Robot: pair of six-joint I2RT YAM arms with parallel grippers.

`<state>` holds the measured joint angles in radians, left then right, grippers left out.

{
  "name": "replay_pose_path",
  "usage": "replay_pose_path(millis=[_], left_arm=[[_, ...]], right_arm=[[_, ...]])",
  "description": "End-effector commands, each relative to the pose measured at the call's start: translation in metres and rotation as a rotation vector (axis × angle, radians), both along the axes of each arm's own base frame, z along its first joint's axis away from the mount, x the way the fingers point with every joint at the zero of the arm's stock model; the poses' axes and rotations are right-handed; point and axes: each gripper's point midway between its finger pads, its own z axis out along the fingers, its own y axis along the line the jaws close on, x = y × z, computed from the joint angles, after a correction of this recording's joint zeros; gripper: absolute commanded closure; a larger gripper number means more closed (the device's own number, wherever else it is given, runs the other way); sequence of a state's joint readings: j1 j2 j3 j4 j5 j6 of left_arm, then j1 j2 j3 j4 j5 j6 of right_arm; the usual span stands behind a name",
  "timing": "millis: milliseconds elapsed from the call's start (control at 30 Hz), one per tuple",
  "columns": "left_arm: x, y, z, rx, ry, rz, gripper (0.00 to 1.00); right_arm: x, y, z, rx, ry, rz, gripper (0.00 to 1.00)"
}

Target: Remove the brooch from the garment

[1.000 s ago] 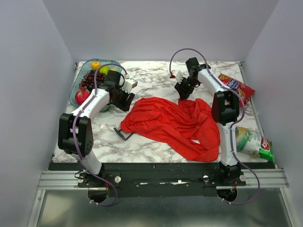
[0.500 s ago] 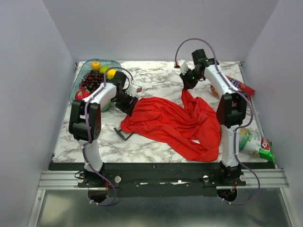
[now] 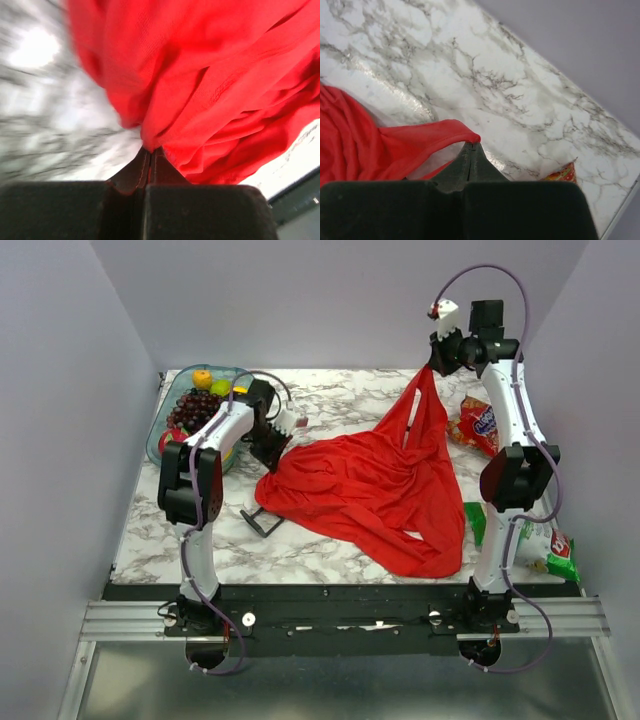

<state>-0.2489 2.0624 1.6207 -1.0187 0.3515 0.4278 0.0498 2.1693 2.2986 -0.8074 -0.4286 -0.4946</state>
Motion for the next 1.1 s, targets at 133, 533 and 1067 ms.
replay_pose_path(millis=[133,533,1067], left_arm=[[0.114,-0.014,0.267,-0.121,-1.002,-0.137,1.00],[-0.001,0.030,0.285,0.068,-1.059,-0.483,1.00],[-0.099,0.038,0.144,-0.038,-0.662,-0.430,0.66]], right_arm=[[0.013,-0.071,0.156,0.159,-0.372,-0.242,0.99],[-0.095,-0.153,0.128,0.044,-0.257,-0.368,0.99],[-0.203,-0.125,-0.079,0.009,0.306,-0.198,0.61]])
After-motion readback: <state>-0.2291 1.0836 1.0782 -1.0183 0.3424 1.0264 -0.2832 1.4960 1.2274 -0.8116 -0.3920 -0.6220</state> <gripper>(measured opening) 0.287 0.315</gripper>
